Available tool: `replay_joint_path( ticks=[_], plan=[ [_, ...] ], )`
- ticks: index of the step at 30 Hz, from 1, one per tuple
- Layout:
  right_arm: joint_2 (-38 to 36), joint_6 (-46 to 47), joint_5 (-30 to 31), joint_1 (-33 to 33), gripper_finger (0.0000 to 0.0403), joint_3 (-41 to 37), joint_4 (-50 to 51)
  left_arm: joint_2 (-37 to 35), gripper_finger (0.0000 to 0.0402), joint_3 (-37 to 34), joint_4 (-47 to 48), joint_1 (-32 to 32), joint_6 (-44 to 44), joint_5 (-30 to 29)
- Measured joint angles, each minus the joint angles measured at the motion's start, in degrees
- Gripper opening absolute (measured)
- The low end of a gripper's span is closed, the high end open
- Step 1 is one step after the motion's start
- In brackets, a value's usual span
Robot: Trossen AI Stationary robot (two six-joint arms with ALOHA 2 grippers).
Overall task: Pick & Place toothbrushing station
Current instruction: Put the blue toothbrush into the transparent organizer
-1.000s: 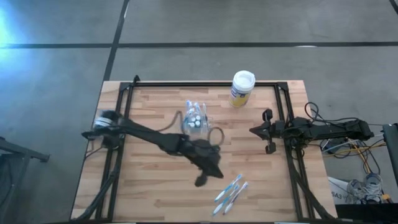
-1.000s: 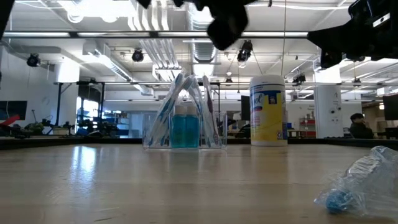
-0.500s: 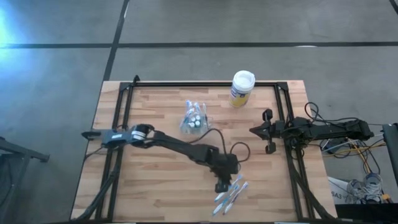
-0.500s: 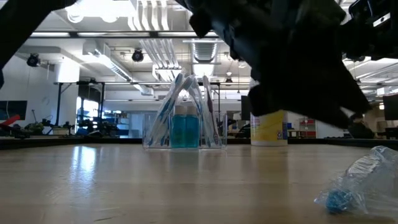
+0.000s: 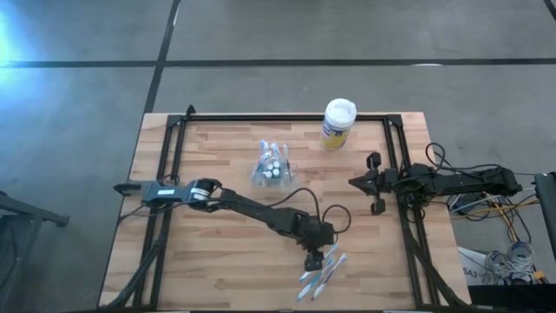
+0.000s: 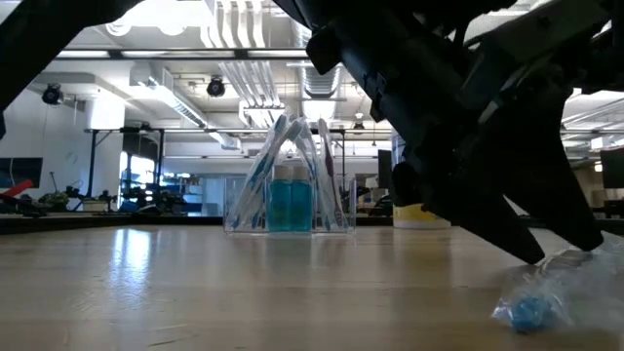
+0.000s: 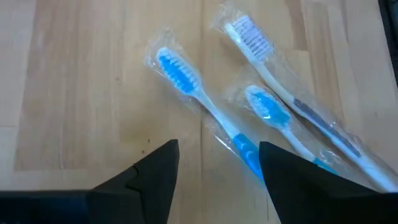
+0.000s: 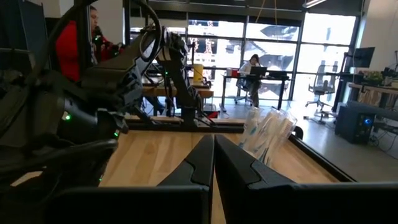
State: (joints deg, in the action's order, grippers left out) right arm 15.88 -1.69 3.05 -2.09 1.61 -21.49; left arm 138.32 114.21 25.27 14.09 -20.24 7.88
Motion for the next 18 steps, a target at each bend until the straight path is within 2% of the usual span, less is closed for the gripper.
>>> replay_joint_path(
  ticks=[6,10,14,18],
  plan=[
    [0.0,-0.02,0.0,0.0,0.0008,0.0,0.08,0.26,0.0228,-0.02,0.29,0.1,0.54,-0.72],
    [0.0,-0.29,0.02,0.0,0.0008,0.0,-0.26,0.26,0.0212,-0.02,0.64,0.55,3.25,-0.96],
    [0.0,-0.83,0.03,0.0,0.0008,0.0,-0.75,0.28,0.0169,-0.02,0.75,0.84,5.49,-0.97],
    [0.01,-0.85,0.03,0.0,0.0008,0.0,-0.99,0.28,0.0094,-0.02,1.98,0.92,6.79,-2.74]
  ],
)
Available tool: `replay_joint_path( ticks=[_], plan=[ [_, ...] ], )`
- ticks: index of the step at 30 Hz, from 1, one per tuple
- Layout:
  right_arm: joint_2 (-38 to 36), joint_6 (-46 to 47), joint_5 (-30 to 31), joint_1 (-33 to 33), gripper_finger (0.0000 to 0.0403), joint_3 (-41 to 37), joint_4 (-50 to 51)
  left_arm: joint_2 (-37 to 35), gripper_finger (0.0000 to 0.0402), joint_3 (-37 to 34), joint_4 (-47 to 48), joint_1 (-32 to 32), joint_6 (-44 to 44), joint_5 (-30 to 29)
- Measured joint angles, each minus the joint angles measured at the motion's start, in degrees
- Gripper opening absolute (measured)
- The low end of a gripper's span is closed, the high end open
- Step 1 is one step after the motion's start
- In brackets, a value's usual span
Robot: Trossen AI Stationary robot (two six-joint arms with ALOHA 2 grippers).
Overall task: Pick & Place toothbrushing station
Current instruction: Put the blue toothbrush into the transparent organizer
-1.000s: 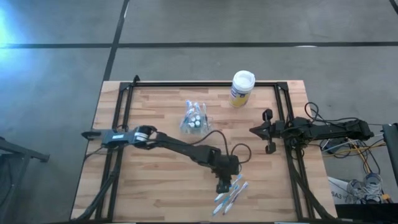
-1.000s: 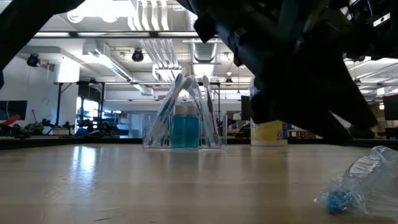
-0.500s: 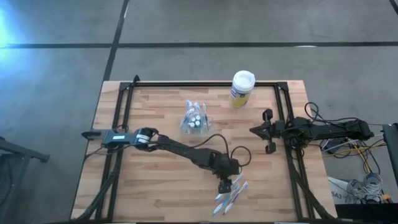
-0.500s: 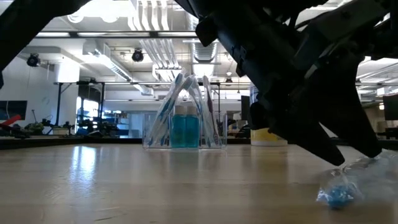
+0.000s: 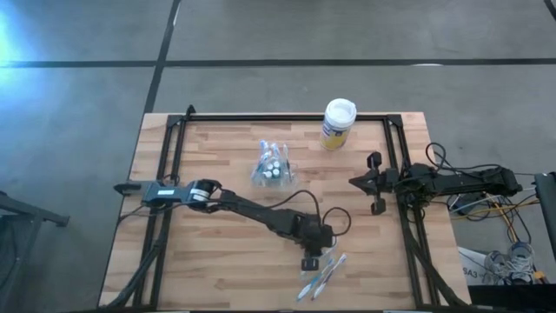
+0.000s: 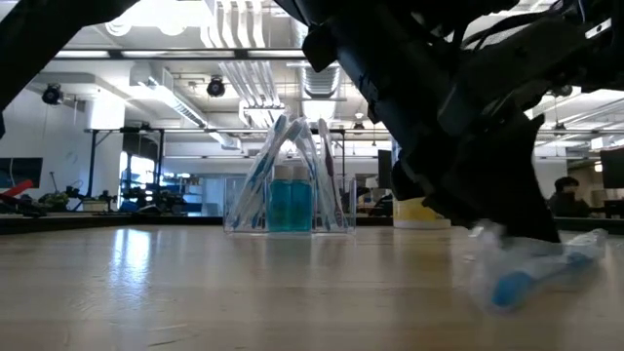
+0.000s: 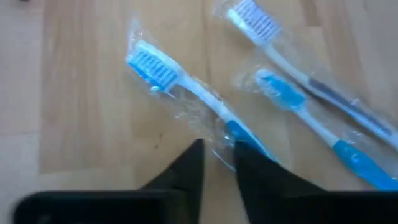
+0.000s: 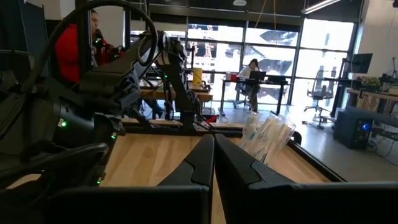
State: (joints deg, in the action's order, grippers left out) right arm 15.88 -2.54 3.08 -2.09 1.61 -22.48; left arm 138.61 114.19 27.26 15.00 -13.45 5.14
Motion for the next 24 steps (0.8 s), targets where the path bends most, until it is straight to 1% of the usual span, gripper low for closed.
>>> replay_joint_path(
  ticks=[3,5,7,11,15,17,20,24],
  plan=[
    [0.0,0.84,-0.01,0.0,0.0008,0.0,-0.01,0.0,0.0027,0.0,0.99,0.0,1.11,-1.31],
    [-0.01,0.87,-0.01,0.0,0.0008,0.0,0.0,0.0,0.001,0.0,1.82,-0.02,1.34,-2.27],
    [-0.01,0.91,-0.01,0.0,0.0008,0.0,0.04,-0.05,0.0008,0.04,3.1,-0.02,1.61,-3.42],
    [0.02,1.04,-0.01,-0.02,0.0008,0.0,0.79,-1.14,0.0004,0.09,9.42,-0.39,1.67,-6.75],
    [-0.01,1.05,-0.01,0.0,0.0008,0.0,0.87,-3.15,0.0003,-0.2,16.63,-0.7,2.18,-11.95],
    [-0.03,1.04,-0.01,0.0,0.0008,0.0,0.88,-3.94,0.0003,-0.24,18.04,-0.77,2.44,-13.61],
    [-0.03,1.05,-0.01,0.0,0.0008,0.0,0.87,-5.82,0.0002,-0.24,18.93,-0.77,3.3,-13.33],
    [-0.01,1.06,-0.03,0.0,0.0008,0.0,0.83,-6.88,0.0005,-0.17,18.87,-0.63,3.76,-10.64]
  ],
)
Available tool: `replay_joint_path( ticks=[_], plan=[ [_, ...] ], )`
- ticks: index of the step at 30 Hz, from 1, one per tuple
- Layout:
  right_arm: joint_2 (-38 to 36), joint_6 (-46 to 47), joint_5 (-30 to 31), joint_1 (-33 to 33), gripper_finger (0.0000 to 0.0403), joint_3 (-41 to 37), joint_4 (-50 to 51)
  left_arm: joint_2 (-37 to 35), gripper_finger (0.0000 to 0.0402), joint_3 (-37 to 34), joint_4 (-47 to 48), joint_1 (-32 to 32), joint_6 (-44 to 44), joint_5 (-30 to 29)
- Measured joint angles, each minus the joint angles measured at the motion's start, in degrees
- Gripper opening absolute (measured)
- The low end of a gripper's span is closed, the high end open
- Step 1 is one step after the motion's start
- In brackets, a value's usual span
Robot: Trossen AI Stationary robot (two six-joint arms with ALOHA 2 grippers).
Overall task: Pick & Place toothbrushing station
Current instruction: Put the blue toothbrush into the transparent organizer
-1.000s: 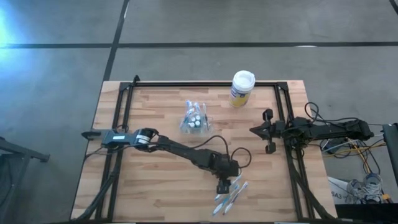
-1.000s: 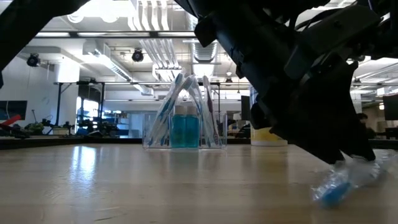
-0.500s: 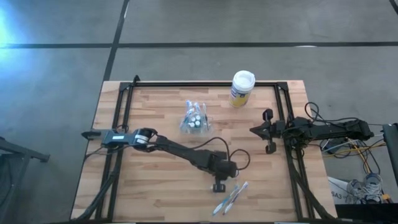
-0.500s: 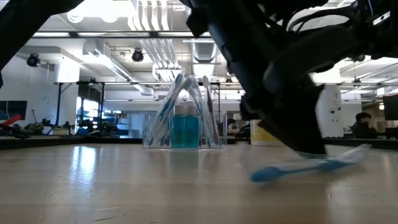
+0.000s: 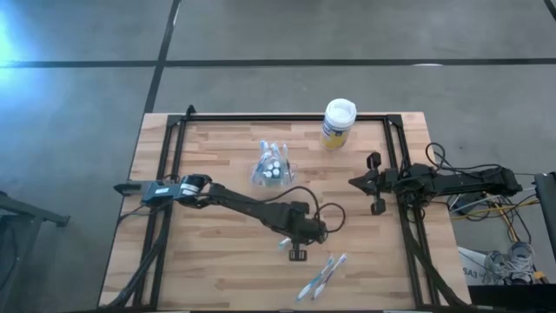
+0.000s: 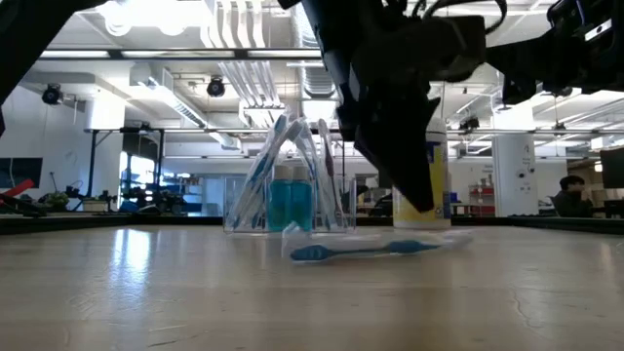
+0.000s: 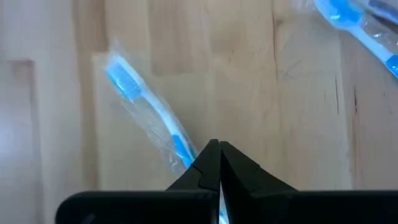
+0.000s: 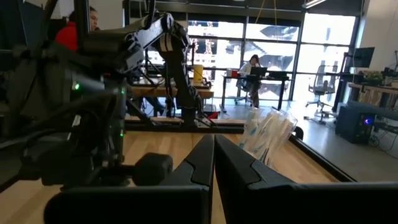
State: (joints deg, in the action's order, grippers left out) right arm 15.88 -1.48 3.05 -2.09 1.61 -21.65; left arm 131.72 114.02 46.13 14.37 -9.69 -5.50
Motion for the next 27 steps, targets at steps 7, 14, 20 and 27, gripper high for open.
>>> replay_joint_path(
  ticks=[7,14,20,27],
  plan=[
    [0.0,1.02,0.0,-0.02,0.0008,0.0,-0.04,-1.33,0.0056,-0.02,0.03,0.0,-5.02,0.32],
    [0.0,1.07,-0.02,-0.02,0.0008,0.0,-0.04,-1.33,0.0162,0.02,2.4,0.04,-9.4,0.41],
    [0.0,1.07,-0.02,-0.02,0.0008,0.0,-0.07,-0.83,0.0219,-1.64,1.69,-0.02,-10.78,0.62],
    [0.0,1.07,0.0,-0.02,0.0008,0.0,-0.09,-0.82,0.0221,-6.36,-0.25,-0.26,-11.07,0.68]
  ],
)
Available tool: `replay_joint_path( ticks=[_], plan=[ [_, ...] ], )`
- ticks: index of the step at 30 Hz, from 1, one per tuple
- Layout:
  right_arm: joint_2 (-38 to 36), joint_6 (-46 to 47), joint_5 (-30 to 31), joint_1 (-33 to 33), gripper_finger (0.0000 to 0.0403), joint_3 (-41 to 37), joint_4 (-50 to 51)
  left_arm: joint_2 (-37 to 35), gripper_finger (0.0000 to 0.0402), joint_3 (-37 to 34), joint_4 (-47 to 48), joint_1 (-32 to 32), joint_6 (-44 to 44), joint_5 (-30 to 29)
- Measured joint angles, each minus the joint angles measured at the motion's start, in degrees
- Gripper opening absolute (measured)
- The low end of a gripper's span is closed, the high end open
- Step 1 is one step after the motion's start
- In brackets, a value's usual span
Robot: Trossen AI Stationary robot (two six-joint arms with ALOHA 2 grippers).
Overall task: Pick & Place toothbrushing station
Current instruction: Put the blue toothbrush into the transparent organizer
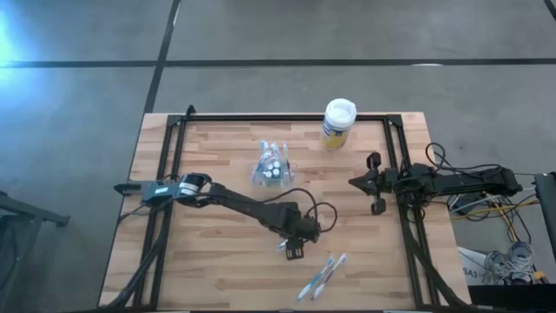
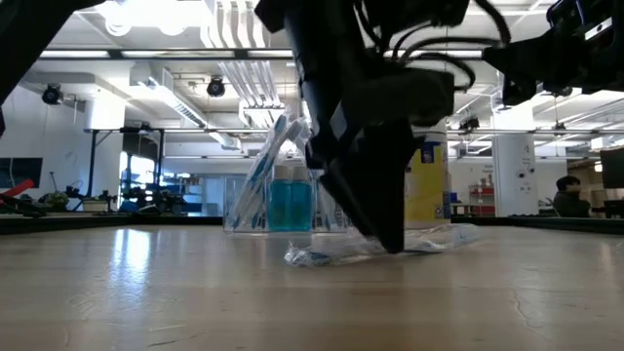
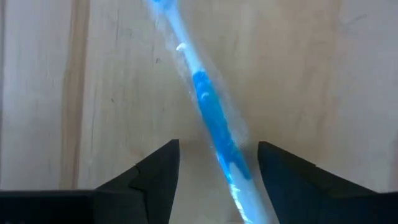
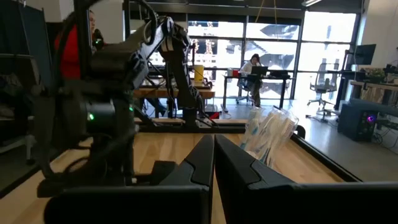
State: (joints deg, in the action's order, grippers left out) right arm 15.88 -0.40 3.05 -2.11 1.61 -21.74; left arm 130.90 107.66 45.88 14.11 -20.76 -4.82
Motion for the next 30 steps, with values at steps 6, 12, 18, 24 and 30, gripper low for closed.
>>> replay_joint_path(
  ticks=[6,12,18,24,30],
  plan=[
    [0.0,0.0,0.0,0.0,0.0008,0.0,0.0,-0.29,0.0211,-3.18,-2.56,-0.94,-0.32,-0.09],
    [0.0,0.0,-0.02,0.0,0.0008,0.0,-0.02,-0.43,0.0133,-4.57,-3.03,-1.38,-0.06,-0.31],
    [0.0,-0.02,-0.02,0.0,0.0008,0.0,-0.02,-0.77,0.0019,-4.68,-3.09,-1.43,2.2,-0.72],
    [0.0,-0.02,-0.02,0.0,0.0008,0.0,0.0,-1.34,0.0035,-4.86,-3.82,-1.11,5.72,-1.22],
    [0.0,-0.02,0.0,0.0,0.0008,0.0,0.0,-3.86,0.0015,-5.3,-3.81,0.03,9.22,-3.94]
  ],
)
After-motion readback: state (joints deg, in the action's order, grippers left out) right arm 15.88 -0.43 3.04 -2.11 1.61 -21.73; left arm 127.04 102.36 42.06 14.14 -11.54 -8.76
